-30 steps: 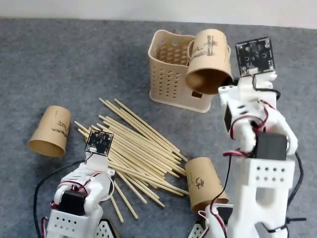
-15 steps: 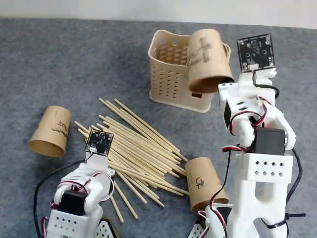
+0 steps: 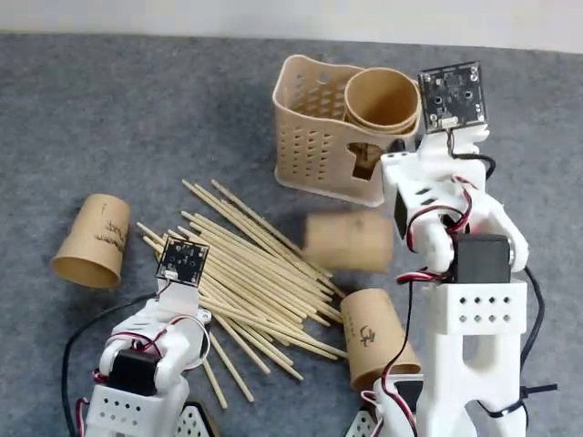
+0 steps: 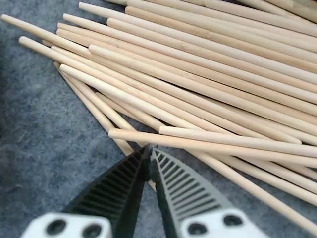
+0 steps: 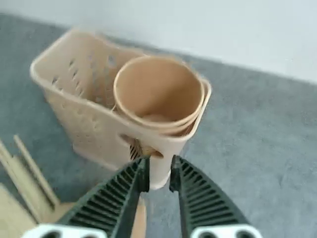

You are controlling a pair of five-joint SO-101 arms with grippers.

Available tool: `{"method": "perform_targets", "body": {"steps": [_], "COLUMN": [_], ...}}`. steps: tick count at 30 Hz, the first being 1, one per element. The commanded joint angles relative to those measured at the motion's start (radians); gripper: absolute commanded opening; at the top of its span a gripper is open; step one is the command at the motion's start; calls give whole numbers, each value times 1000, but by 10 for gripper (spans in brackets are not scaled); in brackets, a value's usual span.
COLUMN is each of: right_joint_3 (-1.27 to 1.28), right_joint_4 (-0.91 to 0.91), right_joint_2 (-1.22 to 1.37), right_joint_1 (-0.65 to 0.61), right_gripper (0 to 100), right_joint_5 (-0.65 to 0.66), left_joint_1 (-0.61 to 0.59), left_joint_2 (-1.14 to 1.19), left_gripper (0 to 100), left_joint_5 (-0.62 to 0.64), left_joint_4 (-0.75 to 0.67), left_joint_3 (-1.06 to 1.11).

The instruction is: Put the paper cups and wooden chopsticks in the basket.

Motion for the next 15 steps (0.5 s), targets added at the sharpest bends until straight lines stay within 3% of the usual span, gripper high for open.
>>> {"method": "perform_targets", "body": {"steps": [1, 10, 15], "right_joint_3": [-35, -18, 45], "right_joint_4": [107, 395, 437], "right_joint_2": [-12, -1, -2], "right_joint_1": [-48, -166, -220], "right_gripper": [73, 74, 125], "right_joint_5": [-5, -18, -158], "left_joint_1": [12, 12, 12], "left_joint_2": [-10, -10, -10], "left_gripper": [6, 6, 6], "left_joint_5": [6, 6, 6], "left_joint_4": [5, 5, 5], "left_joint_3": [19, 19, 19]}}
